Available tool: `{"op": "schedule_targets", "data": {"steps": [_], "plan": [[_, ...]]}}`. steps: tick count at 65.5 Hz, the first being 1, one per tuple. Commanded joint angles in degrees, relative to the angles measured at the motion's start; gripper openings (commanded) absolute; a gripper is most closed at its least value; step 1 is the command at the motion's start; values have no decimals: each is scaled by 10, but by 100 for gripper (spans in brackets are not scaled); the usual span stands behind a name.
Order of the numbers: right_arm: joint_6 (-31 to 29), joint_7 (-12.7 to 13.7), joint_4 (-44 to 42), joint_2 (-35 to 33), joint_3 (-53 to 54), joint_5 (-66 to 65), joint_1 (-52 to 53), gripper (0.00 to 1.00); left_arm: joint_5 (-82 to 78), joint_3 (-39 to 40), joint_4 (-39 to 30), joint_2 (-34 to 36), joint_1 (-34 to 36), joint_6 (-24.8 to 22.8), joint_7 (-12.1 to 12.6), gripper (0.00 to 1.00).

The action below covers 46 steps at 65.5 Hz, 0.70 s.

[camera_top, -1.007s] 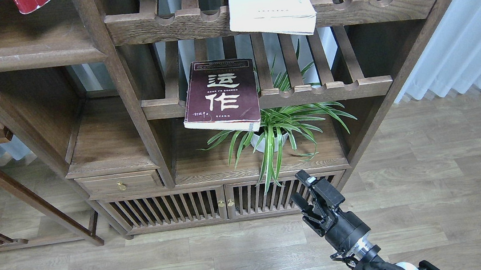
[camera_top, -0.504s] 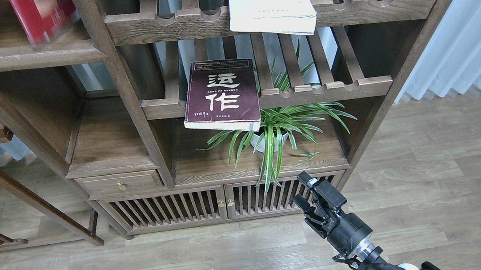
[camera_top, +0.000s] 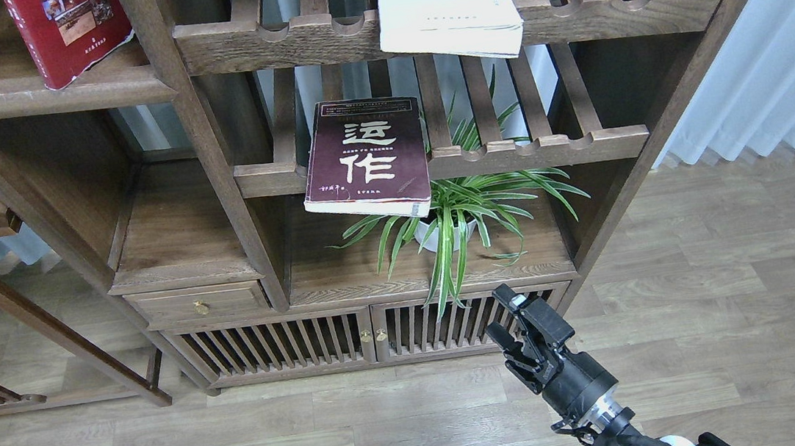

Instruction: Organize books on shelf

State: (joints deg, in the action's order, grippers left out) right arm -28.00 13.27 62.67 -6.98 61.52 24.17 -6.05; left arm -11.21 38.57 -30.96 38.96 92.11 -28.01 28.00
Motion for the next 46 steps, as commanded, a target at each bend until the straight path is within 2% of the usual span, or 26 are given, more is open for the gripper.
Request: {"op": "schedule_targets", "data": {"steps": [1,10,17,21,23,28,39,46], "plan": [[0,0,0,-1,-1,0,5,97,4,-1,-80,55,-17,0,0,86],[0,0,0,0,-3,-1,13,97,24,-2,-149,95,-38,0,0,90],[0,0,0,2,-5,-1,18,97,60,-2,-231,132,-73,0,0,93],[0,0,0,2,-5,-1,19,97,74,-2,-271,154,-92,19,0,95],[0,0,0,2,-5,-2,24,97,90,-2,-324,185,-115,40,0,96],[0,0,1,0,-3,-3,31,97,113,-2,-378,232,-144,53,0,97],[0,1,4,-9,-2,-2,36,96,172,-6,-455,306,-199,53,0,98],[0,0,10,-13,-5,-2,36,96,180,-8,-479,316,-229,48,0,98]]}}
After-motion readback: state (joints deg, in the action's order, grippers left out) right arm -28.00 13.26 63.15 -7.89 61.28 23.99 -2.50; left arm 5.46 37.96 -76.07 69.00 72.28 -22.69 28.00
